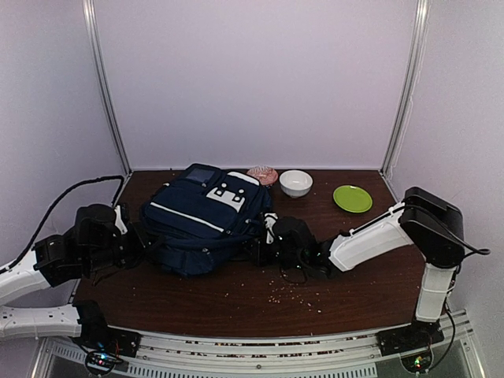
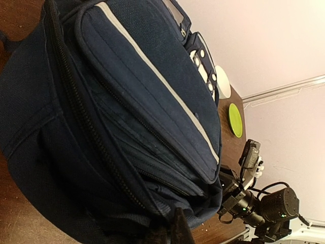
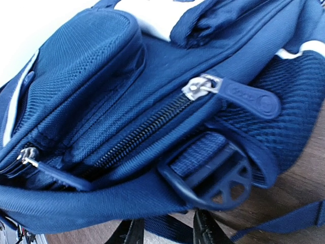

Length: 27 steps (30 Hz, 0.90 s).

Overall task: Pack the student bag
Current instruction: Zip the student bag at the center of the board.

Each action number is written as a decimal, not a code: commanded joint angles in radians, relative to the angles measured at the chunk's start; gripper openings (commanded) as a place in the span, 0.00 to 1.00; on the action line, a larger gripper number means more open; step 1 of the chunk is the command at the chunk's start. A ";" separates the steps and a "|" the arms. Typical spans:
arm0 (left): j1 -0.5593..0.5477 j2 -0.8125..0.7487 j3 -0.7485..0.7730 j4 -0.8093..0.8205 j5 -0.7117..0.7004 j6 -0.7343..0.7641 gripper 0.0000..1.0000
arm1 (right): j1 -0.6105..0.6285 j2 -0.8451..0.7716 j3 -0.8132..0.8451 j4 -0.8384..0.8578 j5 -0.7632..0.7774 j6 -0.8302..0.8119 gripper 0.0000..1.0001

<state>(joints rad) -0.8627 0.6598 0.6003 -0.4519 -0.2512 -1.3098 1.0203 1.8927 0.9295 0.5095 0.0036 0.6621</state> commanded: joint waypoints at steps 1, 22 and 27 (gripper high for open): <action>0.004 -0.028 0.069 0.119 -0.016 0.033 0.00 | -0.005 0.038 0.043 0.026 -0.026 0.011 0.32; 0.004 -0.034 0.070 0.113 -0.025 0.027 0.00 | -0.023 0.084 0.067 0.038 -0.052 0.005 0.12; 0.004 -0.032 0.070 0.110 -0.023 0.027 0.00 | -0.023 0.082 0.065 0.045 -0.057 0.005 0.05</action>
<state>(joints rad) -0.8627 0.6575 0.6006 -0.4702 -0.2512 -1.3067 1.0027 1.9701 0.9783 0.5282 -0.0483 0.6617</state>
